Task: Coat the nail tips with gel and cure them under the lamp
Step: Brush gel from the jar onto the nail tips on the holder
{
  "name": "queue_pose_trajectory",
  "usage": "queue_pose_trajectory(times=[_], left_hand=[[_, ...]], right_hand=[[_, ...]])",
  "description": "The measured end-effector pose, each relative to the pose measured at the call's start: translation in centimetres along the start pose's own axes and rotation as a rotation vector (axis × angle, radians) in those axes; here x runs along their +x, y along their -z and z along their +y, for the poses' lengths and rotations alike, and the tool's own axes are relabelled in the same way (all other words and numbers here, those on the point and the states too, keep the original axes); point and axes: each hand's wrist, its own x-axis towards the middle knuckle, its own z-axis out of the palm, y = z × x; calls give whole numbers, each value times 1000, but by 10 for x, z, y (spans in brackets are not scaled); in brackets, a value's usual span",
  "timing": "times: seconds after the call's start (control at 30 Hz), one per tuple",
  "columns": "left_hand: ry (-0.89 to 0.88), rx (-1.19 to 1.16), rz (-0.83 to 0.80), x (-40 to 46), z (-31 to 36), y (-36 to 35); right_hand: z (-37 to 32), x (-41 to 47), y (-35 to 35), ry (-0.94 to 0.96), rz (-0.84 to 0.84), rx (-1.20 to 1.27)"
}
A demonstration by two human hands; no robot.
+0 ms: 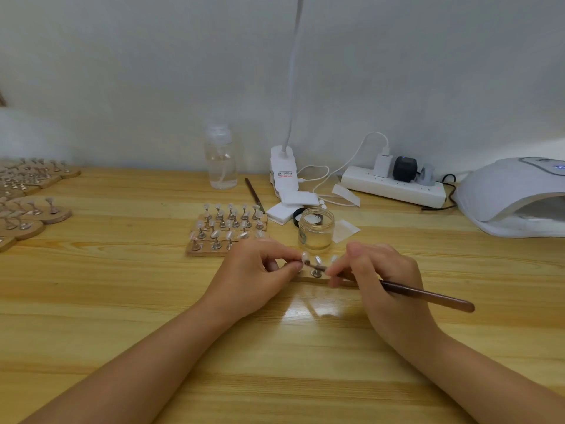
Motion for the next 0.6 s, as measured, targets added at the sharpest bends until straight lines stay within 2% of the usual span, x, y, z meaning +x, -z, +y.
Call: queue_pose_trajectory(times=[0.27,0.6], left_hand=[[-22,-90,43,1,4,2],[-11,-108,40,1,5,1]], right_hand=[[-4,2,5,-37,78,11],[-2,1,3,-35,29,21]])
